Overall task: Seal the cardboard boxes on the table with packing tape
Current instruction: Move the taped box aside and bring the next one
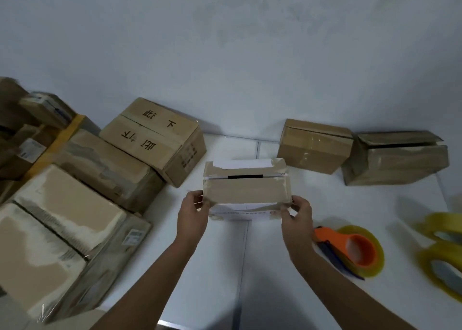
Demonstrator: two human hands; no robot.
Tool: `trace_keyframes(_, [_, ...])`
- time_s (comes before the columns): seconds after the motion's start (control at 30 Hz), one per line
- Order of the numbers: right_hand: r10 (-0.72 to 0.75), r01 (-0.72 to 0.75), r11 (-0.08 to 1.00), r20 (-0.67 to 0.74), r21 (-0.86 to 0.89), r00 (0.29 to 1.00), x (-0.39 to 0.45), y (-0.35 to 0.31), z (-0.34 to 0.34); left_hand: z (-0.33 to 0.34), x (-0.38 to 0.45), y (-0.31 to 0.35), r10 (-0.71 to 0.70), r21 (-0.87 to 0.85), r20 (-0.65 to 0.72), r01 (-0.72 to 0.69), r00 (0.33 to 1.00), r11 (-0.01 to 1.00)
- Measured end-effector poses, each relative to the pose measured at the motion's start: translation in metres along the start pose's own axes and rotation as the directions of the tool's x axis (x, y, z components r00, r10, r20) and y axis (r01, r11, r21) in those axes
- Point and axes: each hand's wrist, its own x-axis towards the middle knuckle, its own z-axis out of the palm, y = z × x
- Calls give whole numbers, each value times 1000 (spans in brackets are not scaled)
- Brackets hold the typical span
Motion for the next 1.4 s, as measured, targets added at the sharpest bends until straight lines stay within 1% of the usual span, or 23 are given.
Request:
trace_keyframes(0.17, [-25, 24, 1000, -103, -12, 994, -36, 25, -26, -16, -44, -22, 42, 64, 127, -51, 991, 997])
trace_keyframes(0.33, [79, -74, 997, -191, 34, 978, -68, 47, -47, -22, -66, -43, 79, 153, 208, -112, 975, 982])
trace_keyframes(0.4, [91, -83, 996, -206, 46, 974, -80, 54, -54, -20, -71, -47, 136, 150, 215, -170, 967, 974])
trace_keyframes(0.43, [95, -86, 995, -206, 55, 974, -84, 55, -57, -19, -73, -49, 216, 185, 196, -252, 957, 950])
trace_keyframes(0.47, [94, -84, 995, -208, 59, 974, -88, 57, -59, -16, -73, -49, 332, 261, 176, -369, 927, 892])
trace_keyframes(0.5, [86, -75, 995, -213, 61, 973, -90, 57, -61, -12, -73, -48, 463, 348, 176, -495, 869, 796])
trace_keyframes(0.53, [74, -62, 996, -219, 61, 973, -91, 57, -64, -7, -71, -44, 577, 403, 213, -608, 789, 684])
trace_keyframes(0.57, [66, -54, 997, -220, 58, 973, -91, 57, -67, -1, -70, -39, 646, 425, 290, -700, 706, 573])
trace_keyframes(0.6, [65, -56, 997, -218, 46, 974, -90, 59, -70, 6, -69, -33, 672, 427, 388, -769, 631, 475])
trace_keyframes(0.63, [66, -61, 998, -215, 28, 974, -88, 61, -75, 15, -68, -28, 665, 417, 482, -817, 571, 399])
trace_keyframes(0.67, [63, -65, 998, -214, -2, 975, -84, 64, -80, 24, -67, -24, 633, 406, 557, -841, 538, 357])
trace_keyframes(0.7, [49, -61, 997, -213, -47, 976, -79, 68, -87, 34, -65, -22, 595, 401, 608, -850, 526, 342])
trace_keyframes(0.77, [-15, -21, 983, -195, -180, 981, -66, 76, -104, 49, -62, -24, 520, 426, 658, -839, 545, 340])
trace_keyframes(0.83, [-64, 7, 939, -156, -343, 986, -49, 87, -121, 57, -59, -29, 476, 474, 663, -816, 578, 331])
trace_keyframes(0.9, [-42, -16, 861, -102, -509, 994, -29, 98, -136, 59, -57, -36, 496, 498, 646, -813, 581, 302])
trace_keyframes(0.97, [31, -36, 749, -19, -662, 999, -9, 110, -147, 60, -56, -42, 514, 511, 646, -820, 564, 258])
trace_keyframes(1.0, [59, -23, 698, 26, -716, 998, -1, 113, -151, 60, -56, -43, 507, 513, 656, -823, 559, 244])
trace_keyframes(1.07, [91, 30, 635, 113, -772, 989, 9, 116, -156, 57, -56, -44, 476, 503, 687, -832, 549, 235])
trace_keyframes(1.13, [102, 67, 577, 153, -814, 983, 16, 115, -159, 52, -53, -44, 441, 487, 725, -847, 528, 213])
trace_keyframes(1.2, [53, 148, 475, 196, -867, 979, 21, 117, -161, 49, -50, -43, 435, 479, 738, -854, 517, 202])
trace_keyframes(1.27, [10, 233, 401, 258, -886, 966, 27, 121, -159, 49, -50, -43, 443, 470, 729, -852, 522, 230])
trace_keyframes(1.33, [15, 293, 354, 318, -888, 948, 30, 125, -156, 50, -51, -43, 448, 465, 720, -847, 530, 257])
trace_keyframes(1.4, [-4, 293, 350, 311, -890, 950, 32, 127, -157, 49, -52, -42, 456, 454, 714, -847, 531, 276])
